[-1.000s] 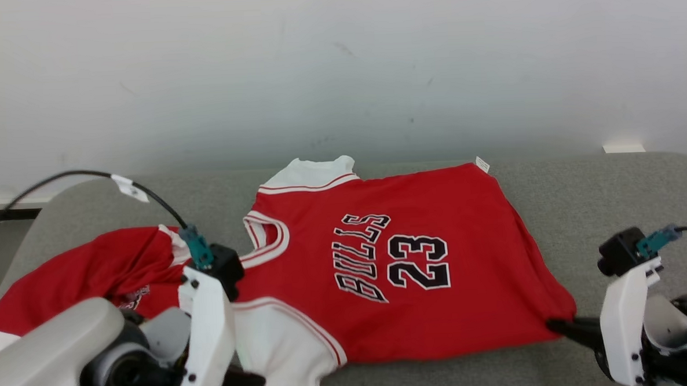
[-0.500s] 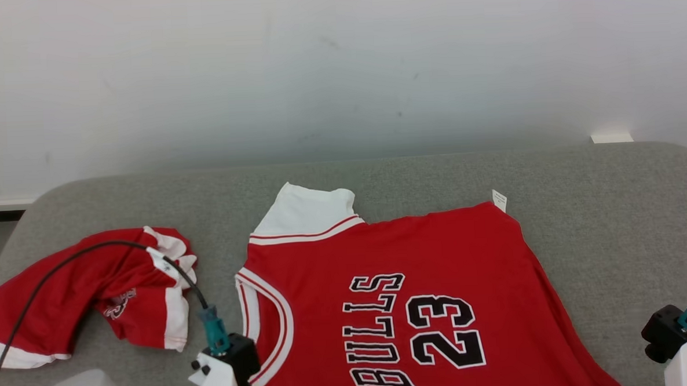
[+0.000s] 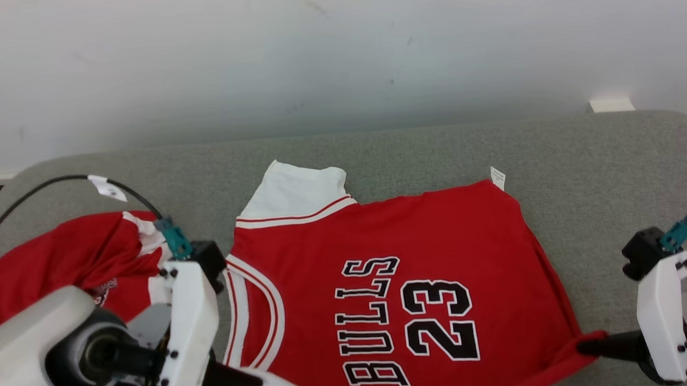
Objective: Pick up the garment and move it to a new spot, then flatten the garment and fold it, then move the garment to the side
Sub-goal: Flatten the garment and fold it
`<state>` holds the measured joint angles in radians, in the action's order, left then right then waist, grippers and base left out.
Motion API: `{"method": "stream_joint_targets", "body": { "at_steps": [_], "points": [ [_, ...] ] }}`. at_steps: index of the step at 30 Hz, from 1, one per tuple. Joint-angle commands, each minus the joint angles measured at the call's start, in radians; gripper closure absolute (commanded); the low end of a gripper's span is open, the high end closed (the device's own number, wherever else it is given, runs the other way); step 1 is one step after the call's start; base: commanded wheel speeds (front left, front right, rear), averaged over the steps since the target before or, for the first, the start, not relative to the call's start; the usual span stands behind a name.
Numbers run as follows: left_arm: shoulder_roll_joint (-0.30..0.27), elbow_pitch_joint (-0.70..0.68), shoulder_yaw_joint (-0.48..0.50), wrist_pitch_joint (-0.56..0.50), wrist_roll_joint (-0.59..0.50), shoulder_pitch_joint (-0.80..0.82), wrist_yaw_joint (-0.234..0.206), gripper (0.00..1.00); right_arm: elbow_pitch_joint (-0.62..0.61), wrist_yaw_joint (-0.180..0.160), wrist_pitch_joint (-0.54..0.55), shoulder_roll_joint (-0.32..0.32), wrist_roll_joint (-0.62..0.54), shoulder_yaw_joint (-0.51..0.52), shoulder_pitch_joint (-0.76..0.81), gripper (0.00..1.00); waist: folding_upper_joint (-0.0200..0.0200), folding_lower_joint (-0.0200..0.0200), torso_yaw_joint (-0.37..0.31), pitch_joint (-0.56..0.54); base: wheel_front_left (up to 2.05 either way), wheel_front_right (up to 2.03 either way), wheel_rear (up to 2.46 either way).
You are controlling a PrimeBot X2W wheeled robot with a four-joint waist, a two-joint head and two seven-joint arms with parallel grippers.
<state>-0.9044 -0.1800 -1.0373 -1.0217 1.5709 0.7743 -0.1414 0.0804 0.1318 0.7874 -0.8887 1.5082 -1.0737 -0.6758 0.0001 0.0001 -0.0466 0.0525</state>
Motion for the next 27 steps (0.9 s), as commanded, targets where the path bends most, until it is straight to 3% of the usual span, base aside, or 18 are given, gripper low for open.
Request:
{"method": "stream_joint_targets", "body": {
  "at_steps": [1,12,20,21,23,24,27],
  "points": [
    [0.019,0.045,0.012,0.006,0.001,0.023,0.005,1.00,0.045,-0.002,0.010,0.025,0.023,0.015,-0.026,1.00,-0.0001,-0.0001,0.001,0.026,0.00,0.00,0.00],
    [0.130,0.367,0.015,0.030,-0.079,0.130,0.052,1.00,0.395,-0.002,0.027,0.198,0.056,0.049,-0.137,1.00,-0.0001,-0.0001,-0.001,0.089,0.00,0.00,0.00],
    [0.210,0.508,0.024,0.077,-0.086,0.152,0.099,1.00,0.506,-0.002,0.000,0.289,0.048,0.056,-0.171,1.00,-0.0001,-0.0001,-0.004,0.096,0.00,0.00,0.00],
    [0.221,0.528,0.025,0.087,-0.086,0.151,0.105,1.00,0.514,-0.002,-0.006,0.299,0.045,0.056,-0.176,0.93,-0.0001,-0.0001,-0.005,0.095,0.00,0.00,0.00],
    [0.233,0.566,0.018,0.090,-0.096,0.149,0.117,0.09,0.523,-0.002,-0.019,0.310,0.029,0.053,-0.186,0.55,-0.0001,-0.0001,-0.007,0.093,0.00,0.00,0.00],
    [0.240,0.582,0.016,0.094,-0.098,0.147,0.123,0.00,0.527,-0.002,-0.031,0.315,0.021,0.052,-0.189,0.00,-0.0001,-0.0001,-0.008,0.091,0.00,0.00,0.00],
    [0.253,0.622,0.007,0.127,-0.128,0.152,0.145,0.00,0.542,-0.002,-0.069,0.322,-0.006,0.050,-0.194,0.00,-0.0001,-0.0001,-0.010,0.075,0.00,0.00,0.00]
  ]
}}
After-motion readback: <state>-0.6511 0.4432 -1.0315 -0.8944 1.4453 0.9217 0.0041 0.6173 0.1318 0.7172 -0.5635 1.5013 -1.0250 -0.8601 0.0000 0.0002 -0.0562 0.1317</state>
